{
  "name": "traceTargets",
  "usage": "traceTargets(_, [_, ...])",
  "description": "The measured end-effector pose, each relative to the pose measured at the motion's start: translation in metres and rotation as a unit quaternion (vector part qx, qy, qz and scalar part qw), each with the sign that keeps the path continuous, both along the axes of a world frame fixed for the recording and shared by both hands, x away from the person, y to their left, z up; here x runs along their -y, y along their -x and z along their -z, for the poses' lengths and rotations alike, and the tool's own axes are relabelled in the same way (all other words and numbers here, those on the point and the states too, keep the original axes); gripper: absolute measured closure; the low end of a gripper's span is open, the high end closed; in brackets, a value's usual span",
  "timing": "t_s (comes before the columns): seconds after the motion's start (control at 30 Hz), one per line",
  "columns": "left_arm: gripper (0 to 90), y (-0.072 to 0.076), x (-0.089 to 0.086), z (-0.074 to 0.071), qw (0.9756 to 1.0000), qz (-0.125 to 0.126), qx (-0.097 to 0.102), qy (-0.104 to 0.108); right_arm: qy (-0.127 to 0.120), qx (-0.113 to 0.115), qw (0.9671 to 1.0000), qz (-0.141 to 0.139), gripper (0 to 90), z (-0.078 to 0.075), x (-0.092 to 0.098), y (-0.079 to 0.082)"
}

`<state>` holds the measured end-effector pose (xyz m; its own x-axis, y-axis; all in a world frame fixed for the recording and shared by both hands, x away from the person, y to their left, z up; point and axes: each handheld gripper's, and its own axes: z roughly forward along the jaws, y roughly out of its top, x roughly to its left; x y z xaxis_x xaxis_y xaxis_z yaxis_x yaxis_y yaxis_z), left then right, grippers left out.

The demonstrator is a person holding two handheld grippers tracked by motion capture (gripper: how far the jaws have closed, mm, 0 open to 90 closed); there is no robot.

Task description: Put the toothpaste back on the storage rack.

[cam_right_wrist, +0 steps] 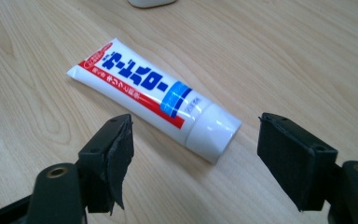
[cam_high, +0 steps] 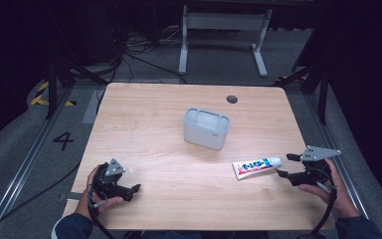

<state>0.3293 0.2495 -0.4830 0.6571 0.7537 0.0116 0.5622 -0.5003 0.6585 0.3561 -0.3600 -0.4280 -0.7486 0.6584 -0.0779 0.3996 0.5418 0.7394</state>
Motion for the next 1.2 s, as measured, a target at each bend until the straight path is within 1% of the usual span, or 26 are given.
traceTargets(0.13, [0.5, 0.0, 0.0, 0.0, 1.0, 0.001, 0.002, -0.001, 0.002, -0.003, 0.9999, -0.01, 26.8, -0.003, -0.006, -0.007])
traceTargets(0.23, [0.5, 0.0, 0.0, 0.0, 1.0, 0.0, 0.0, 0.0, 0.003, -0.005, 0.9998, -0.018, 26.4, -0.004, -0.01, -0.01])
traceTargets(0.27, [0.5, 0.0, 0.0, 0.0, 1.0, 0.001, 0.003, -0.001, 0.004, -0.005, 0.9997, -0.025, 26.4, -0.005, -0.013, -0.011])
traceTargets(0.3, [0.5, 0.0, 0.0, 0.0, 1.0, 0.001, 0.003, -0.001, 0.004, -0.005, 0.9997, -0.025, 26.4, -0.005, -0.013, -0.011])
traceTargets(0.37, [0.5, 0.0, 0.0, 0.0, 1.0, 0.0, 0.0, 0.0, 0.01, -0.006, 0.9993, -0.034, 26.3, -0.005, -0.018, -0.013])
traceTargets(0.43, [0.5, 0.0, 0.0, 0.0, 1.0, 0.001, 0.001, 0.0, 0.021, -0.007, 0.9988, -0.044, 26.4, -0.005, -0.023, -0.016])
traceTargets(0.47, [0.5, 0.0, 0.0, 0.0, 1.0, 0.0, 0.0, 0.0, 0.026, -0.006, 0.9986, -0.047, 26.4, -0.005, -0.026, -0.017])
traceTargets(0.53, [0.5, 0.0, 0.0, 0.0, 1.0, 0.001, 0.002, -0.001, 0.029, -0.012, 0.9982, -0.051, 26.8, -0.005, -0.03, -0.02])
traceTargets(0.57, [0.4, 0.0, 0.0, 0.0, 1.0, -0.001, -0.001, 0.0, 0.032, -0.013, 0.998, -0.053, 26.8, -0.005, -0.032, -0.021])
traceTargets(0.6, [0.5, 0.0, 0.0, 0.0, 1.0, 0.001, 0.002, -0.001, 0.037, -0.013, 0.9976, -0.057, 26.8, -0.004, -0.035, -0.024])
traceTargets(0.67, [0.5, 0.0, 0.0, 0.0, 1.0, 0.001, 0.002, -0.001, 0.045, -0.017, 0.997, -0.061, 26.8, -0.003, -0.039, -0.026])
traceTargets(0.7, [0.5, 0.0, 0.0, 0.0, 1.0, 0.001, 0.003, -0.001, 0.05, -0.022, 0.9961, -0.07, 26.7, -0.001, -0.044, -0.029])
traceTargets(0.73, [0.5, 0.0, 0.0, 0.0, 1.0, 0.001, 0.003, -0.001, 0.05, -0.022, 0.9961, -0.07, 26.7, -0.001, -0.044, -0.029])
traceTargets(0.77, [0.5, 0.0, 0.0, 0.0, 1.0, 0.001, 0.002, -0.001, 0.057, -0.026, 0.9951, -0.076, 26.7, 0.001, -0.048, -0.03])
traceTargets(0.83, [0.5, 0.0, 0.0, 0.0, 1.0, 0.001, 0.003, -0.001, 0.063, -0.03, 0.994, -0.084, 26.6, 0.002, -0.051, -0.031])
traceTargets(0.87, [0.5, 0.0, 0.0, 0.0, 1.0, 0.001, 0.003, -0.001, 0.063, -0.03, 0.994, -0.084, 26.6, 0.002, -0.051, -0.031])
traceTargets(0.9, [0.5, 0.0, 0.0, 0.0, 1.0, 0.0, 0.0, 0.0, 0.066, -0.033, 0.9934, -0.088, 26.5, 0.003, -0.052, -0.032])
traceTargets(0.97, [0.5, 0.0, 0.0, 0.0, 1.0, 0.001, 0.002, -0.001, 0.076, -0.039, 0.9916, -0.097, 25.7, 0.006, -0.056, -0.034])
traceTargets(1.07, [0.5, 0.0, 0.0, 0.0, 1.0, 0.0, 0.0, 0.0, 0.089, -0.044, 0.9907, -0.093, 24.5, 0.01, -0.059, -0.038])
traceTargets(1.17, [0.5, 0.0, 0.0, 0.0, 1.0, 0.001, 0.002, -0.001, 0.089, -0.048, 0.9907, -0.091, 24.6, 0.012, -0.059, -0.04])
traceTargets(1.2, [0.5, 0.0, 0.0, 0.0, 1.0, 0.001, 0.002, -0.001, 0.083, -0.051, 0.991, -0.092, 24.6, 0.014, -0.059, -0.041])
